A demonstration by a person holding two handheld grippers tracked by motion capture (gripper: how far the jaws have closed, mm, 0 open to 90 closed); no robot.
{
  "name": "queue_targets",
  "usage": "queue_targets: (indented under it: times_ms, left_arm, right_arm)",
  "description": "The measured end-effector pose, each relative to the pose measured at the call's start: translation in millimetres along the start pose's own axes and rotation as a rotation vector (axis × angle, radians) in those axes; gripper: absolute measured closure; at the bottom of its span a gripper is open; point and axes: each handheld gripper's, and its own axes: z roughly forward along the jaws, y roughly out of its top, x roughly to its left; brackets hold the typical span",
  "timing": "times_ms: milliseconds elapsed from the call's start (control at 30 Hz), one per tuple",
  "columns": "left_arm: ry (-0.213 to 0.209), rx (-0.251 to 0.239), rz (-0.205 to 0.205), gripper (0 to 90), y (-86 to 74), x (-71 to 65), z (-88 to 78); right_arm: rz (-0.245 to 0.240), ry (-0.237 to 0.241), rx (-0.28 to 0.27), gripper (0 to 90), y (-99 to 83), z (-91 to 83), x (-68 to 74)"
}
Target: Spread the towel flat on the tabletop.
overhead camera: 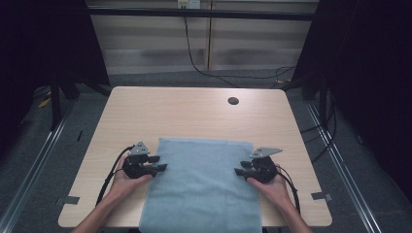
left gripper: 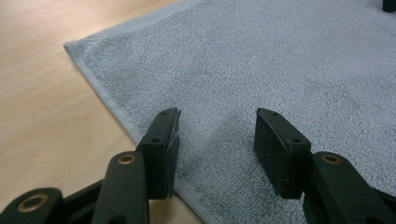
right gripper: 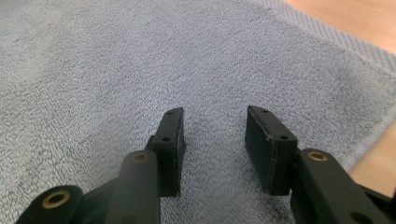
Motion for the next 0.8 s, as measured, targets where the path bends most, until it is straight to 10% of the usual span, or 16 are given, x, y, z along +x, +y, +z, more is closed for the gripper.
queue_targets:
  times_ms: [467,633,800]
  left_arm:
    - [-0.055,0.023,0.032,51.6,-32.1,-39.5,-33.1]
    - [-0.099,0.034,0.0,52.4,-36.9,-39.2,-42.2]
    - [-0.067,-0.002,-0.008,50.2,-27.3,-30.1,-38.2]
  right_arm:
    - [0.014,0.068,0.008,57.9,-22.1,-21.5,23.9]
    - [0.006,0.1,0.032,56.0,-28.0,-29.3,37.3]
    - [0.031,0.066,-0.06,51.3,-14.9,-35.2,27.1]
